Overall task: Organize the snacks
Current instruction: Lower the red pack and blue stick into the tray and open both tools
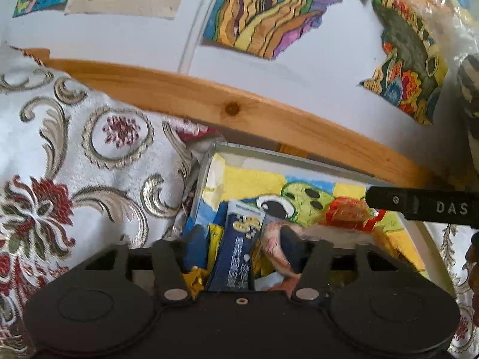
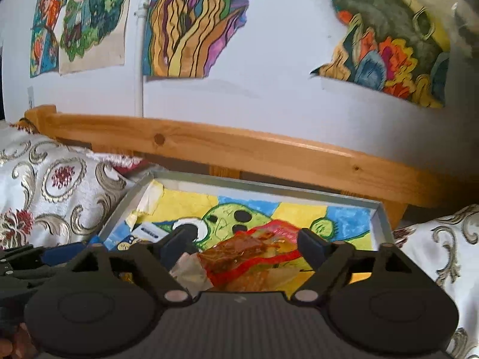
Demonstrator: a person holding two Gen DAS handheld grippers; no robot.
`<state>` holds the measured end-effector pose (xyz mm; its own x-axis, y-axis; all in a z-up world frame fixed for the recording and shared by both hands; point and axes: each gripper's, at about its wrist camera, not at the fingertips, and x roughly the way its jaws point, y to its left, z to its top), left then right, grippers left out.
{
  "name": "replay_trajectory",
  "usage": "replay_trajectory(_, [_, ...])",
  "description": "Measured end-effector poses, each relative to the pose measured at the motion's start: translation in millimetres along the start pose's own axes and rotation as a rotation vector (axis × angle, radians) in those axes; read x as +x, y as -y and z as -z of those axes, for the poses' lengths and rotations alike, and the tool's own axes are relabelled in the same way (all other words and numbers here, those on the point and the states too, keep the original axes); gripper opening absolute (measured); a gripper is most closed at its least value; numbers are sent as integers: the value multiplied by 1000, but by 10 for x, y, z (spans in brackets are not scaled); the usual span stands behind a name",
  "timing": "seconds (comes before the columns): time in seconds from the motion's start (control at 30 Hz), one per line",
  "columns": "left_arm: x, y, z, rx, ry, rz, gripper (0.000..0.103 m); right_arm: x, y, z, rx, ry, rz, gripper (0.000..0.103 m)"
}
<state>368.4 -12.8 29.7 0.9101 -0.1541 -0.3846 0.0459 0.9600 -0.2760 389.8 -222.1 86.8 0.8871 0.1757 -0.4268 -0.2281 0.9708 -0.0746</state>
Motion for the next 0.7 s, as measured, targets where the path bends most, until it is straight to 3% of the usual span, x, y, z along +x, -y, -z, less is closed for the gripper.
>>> replay_trajectory(0.3, [-399,84,-203,18,82,2,90,-513,111,-87,18,119,67,101])
replay_trajectory(0.47, [-630,189,-297,28,109,-1,97,-766,179,-111,38,140,75,102])
replay_trajectory(0.7, [-945,307,-407,45,140,4,99,-1113,203,-88,34,142,75,103])
